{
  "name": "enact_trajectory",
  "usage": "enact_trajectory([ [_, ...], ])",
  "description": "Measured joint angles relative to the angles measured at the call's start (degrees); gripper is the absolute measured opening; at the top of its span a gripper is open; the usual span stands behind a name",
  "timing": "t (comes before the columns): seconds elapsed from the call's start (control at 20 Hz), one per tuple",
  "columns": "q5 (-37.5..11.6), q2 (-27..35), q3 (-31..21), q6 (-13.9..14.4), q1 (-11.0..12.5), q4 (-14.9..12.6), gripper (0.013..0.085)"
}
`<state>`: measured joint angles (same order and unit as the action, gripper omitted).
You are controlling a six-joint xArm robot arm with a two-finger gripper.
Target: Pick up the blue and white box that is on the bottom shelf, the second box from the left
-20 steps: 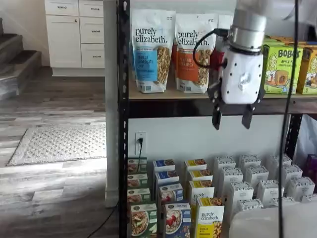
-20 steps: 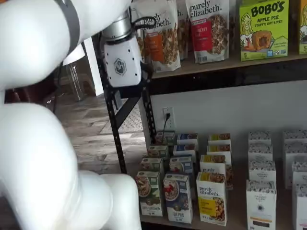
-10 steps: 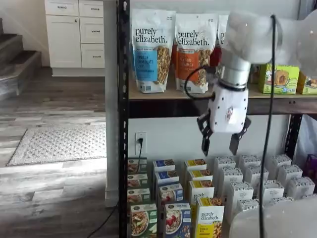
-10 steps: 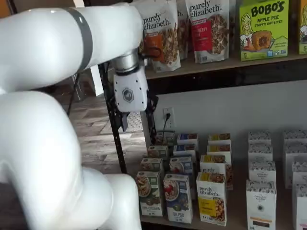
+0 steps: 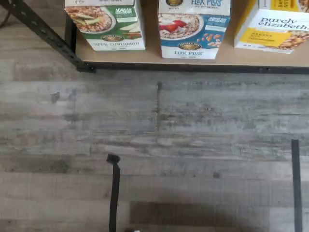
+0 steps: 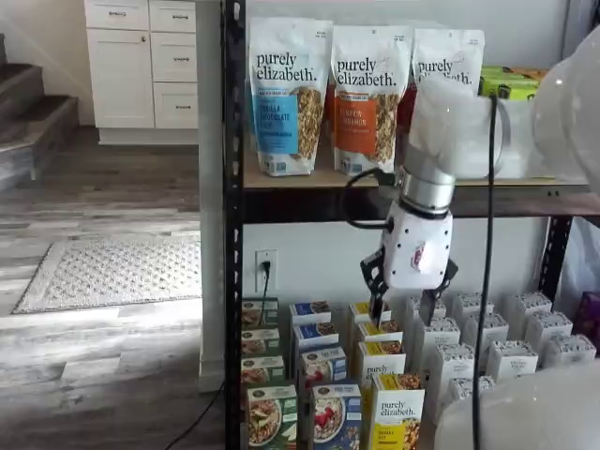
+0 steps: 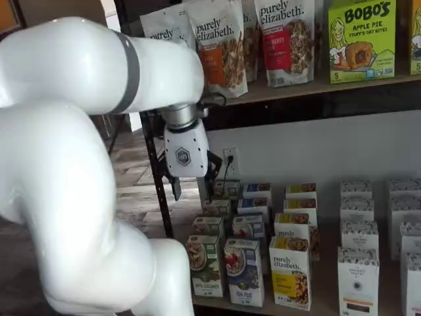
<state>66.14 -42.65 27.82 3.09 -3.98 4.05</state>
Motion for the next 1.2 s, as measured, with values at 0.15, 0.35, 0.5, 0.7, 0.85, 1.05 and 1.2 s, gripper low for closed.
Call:
enact_trajectory([
  [0.15, -4.93, 2.03, -1.87, -0.70, 0.16, 0.53, 0.0850],
  [0.35, -11.67, 4.71, -3.76, -0.40, -0.19, -0.20, 0.0850],
  [0.5, -15.31, 7.38, -4.18, -1.66, 0.00, 1.16, 0.0850],
  [0.7, -19.70, 10.83, -4.44, -3.35, 0.33, 2.68, 0.0850],
  [0.85, -22.72, 13.51, -4.42, -2.76, 0.27, 1.57, 0.0850],
  [1.05, -25.42, 17.30, -3.74, -2.10, 0.10, 0.62, 0.0850],
  [1.2, -27.54, 20.39, -3.07, -2.15, -0.20, 0.88, 0.0850],
])
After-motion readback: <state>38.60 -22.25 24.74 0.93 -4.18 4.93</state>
